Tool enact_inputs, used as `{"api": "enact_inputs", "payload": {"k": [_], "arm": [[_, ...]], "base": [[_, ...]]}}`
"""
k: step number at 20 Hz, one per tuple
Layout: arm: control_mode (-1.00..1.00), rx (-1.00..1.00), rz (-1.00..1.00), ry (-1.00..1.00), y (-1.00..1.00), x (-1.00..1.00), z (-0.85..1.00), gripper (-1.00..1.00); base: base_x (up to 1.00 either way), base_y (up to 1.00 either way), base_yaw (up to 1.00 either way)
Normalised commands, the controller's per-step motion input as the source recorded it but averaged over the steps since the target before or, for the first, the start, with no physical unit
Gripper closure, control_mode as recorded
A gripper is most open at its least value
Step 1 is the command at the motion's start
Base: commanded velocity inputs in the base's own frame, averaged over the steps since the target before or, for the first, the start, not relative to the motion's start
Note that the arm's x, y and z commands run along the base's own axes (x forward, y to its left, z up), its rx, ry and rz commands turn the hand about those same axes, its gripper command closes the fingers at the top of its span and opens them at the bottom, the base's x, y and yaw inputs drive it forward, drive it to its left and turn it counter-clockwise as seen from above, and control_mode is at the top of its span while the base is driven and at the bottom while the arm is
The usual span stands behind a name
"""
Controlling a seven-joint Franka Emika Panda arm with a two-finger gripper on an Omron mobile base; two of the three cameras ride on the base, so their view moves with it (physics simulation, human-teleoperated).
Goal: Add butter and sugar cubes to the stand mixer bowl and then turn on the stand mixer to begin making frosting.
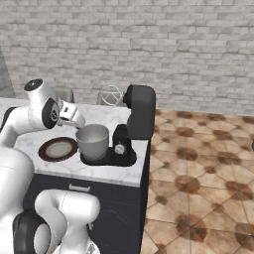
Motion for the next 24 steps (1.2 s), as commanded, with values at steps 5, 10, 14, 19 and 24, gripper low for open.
{"api": "enact_inputs", "payload": {"k": [5, 10, 14, 19, 24], "arm": [[-1.00, -0.30, 0.45, 0.04, 0.46, -0.48, 0.19, -1.00], [-1.00, -0.38, 0.45, 0.05, 0.43, -0.38, 0.20, -1.00], [-1.00, -0.41, 0.38, 0.05, 0.47, -0.11, 0.15, -1.00], [-1.00, -0.44, 0.26, 0.11, 0.20, 0.03, 0.01, -1.00], [-1.00, -0.45, 0.15, 0.27, 0.01, 0.32, -0.09, -1.00]], "base": [[0.00, 0.00, 0.00], [0.00, 0.00, 0.00], [0.00, 0.00, 0.00], [0.00, 0.00, 0.00], [0.00, 0.00, 0.00]]}}
